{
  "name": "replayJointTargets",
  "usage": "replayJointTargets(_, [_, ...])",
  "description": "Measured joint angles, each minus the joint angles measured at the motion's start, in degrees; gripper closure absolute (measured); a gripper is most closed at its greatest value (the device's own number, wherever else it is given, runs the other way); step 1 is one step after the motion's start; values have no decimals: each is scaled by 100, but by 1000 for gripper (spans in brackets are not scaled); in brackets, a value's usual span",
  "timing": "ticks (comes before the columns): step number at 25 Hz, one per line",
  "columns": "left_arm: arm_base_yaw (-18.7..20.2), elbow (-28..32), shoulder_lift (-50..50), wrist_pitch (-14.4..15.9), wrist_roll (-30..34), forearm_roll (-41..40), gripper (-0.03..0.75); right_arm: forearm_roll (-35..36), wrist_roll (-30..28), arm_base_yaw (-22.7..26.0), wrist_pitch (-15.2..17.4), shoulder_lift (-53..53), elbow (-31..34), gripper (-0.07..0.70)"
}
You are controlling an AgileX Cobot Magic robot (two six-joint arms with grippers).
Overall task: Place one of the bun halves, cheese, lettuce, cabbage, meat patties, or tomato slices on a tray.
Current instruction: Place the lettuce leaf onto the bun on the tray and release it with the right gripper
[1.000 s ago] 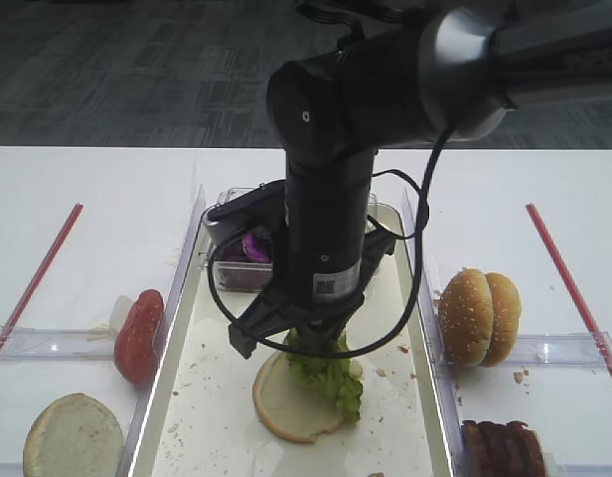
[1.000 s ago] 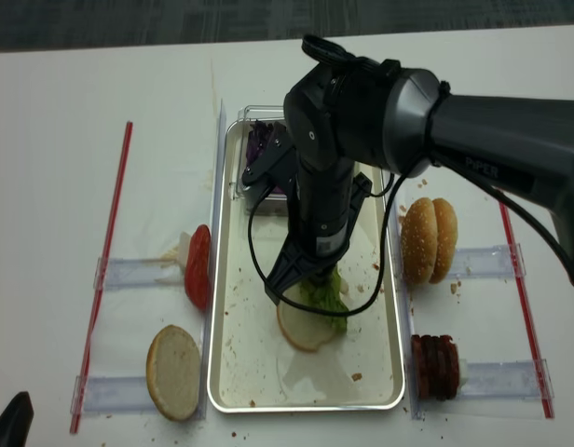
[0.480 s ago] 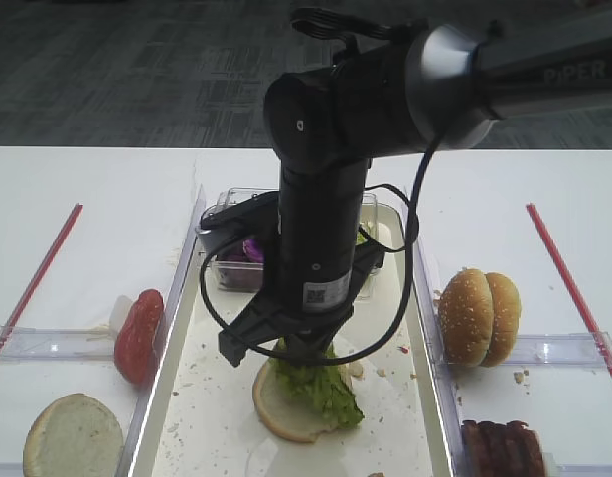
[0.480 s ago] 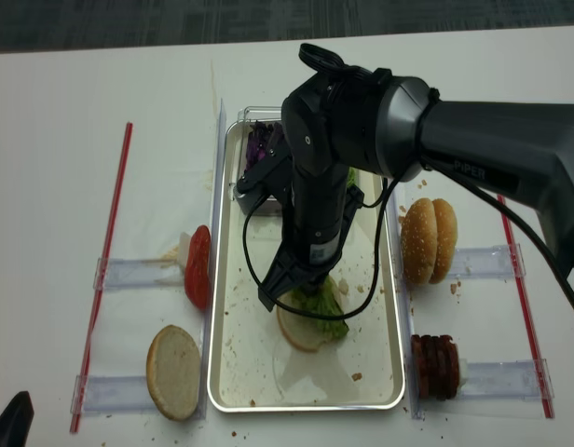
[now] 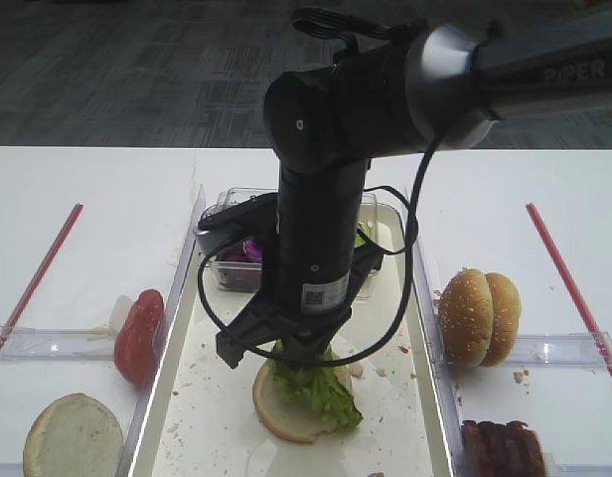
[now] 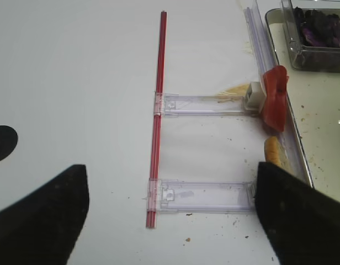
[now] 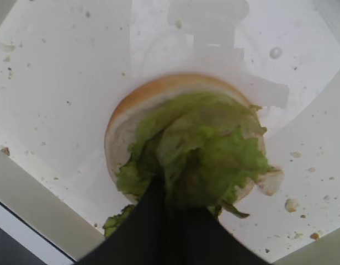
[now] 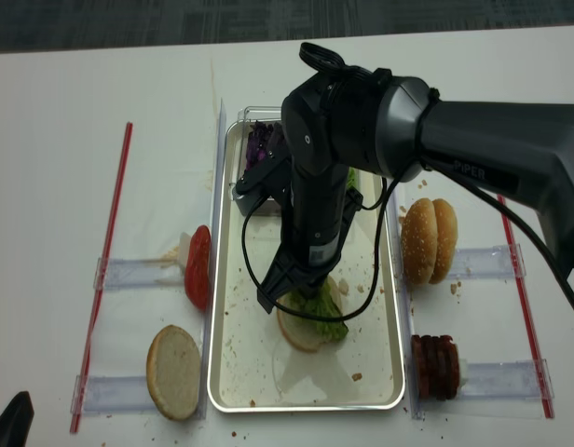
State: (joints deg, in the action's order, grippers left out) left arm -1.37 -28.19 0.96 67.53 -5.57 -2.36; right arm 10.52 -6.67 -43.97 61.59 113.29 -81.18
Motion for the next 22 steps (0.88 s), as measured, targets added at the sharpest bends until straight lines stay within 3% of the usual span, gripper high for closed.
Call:
replayJointTargets(2, [0, 0, 0, 0, 0, 0, 115, 11, -62, 0, 0, 0, 0, 491])
replayJointTargets(6, [0, 0, 0, 0, 0, 0, 115, 23, -161, 0, 8, 0, 0, 111])
replayJointTargets(8, [0, 0, 0, 0, 0, 0, 115, 23, -184, 0, 12, 0, 0, 1])
replayJointTargets(12, [0, 0, 0, 0, 0, 0, 116, 23, -191, 0, 22, 0, 0, -52])
replayJointTargets(22, [0, 0, 0, 0, 0, 0, 116, 0, -192, 0, 46, -52, -219, -58])
